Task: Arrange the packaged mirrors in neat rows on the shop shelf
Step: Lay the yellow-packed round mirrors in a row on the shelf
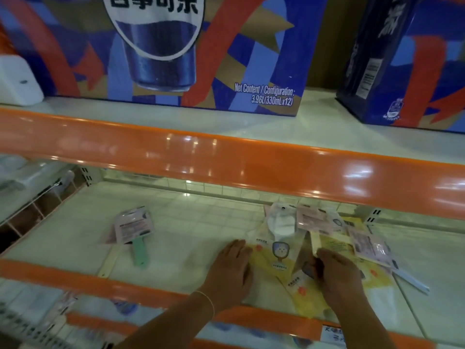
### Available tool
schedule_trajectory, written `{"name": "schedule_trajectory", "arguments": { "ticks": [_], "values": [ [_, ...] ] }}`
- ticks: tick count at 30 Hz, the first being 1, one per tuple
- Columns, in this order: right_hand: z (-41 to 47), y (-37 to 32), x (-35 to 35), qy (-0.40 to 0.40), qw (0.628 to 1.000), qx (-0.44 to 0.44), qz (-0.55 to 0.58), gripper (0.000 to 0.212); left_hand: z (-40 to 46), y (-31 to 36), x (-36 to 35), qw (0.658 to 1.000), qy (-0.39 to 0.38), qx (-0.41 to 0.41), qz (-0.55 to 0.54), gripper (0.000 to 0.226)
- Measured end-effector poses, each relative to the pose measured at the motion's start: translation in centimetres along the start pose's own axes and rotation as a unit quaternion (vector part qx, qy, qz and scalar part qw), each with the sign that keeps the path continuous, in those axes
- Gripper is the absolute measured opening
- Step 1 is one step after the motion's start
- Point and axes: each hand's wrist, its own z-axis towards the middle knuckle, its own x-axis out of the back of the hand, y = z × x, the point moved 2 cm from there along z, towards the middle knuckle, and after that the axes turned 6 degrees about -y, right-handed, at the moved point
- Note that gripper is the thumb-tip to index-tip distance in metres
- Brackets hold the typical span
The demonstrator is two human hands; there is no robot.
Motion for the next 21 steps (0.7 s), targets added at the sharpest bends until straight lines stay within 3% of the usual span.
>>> {"name": "schedule_trajectory", "arguments": {
  "ticks": [8,13,16,21],
  "values": [
    [-5.3,3.0,-2.1,-0.026,0.993,0.061,-0.101,0.016,-0.5,-0.9,1.3,0.992,0.036,0.098,0.073,0.05],
    [-7.3,4.1,-5.0,-0.045,0.979,0.091,-0.175,0.015,-3.3,-6.6,3.8,0.975,0.03,0.194,0.099,0.053],
    [-7.9,5.1,-8.2,-0.057,0.976,0.1,-0.183,0.014,-5.2,-10.0,5.4,0.979,0.036,0.176,0.093,0.049],
    [-8.8,6.7,-14.6,-0.098,0.977,0.093,-0.166,0.02,-7.6,-12.9,8.1,0.991,0.074,0.087,0.067,0.022]
  ]
}}
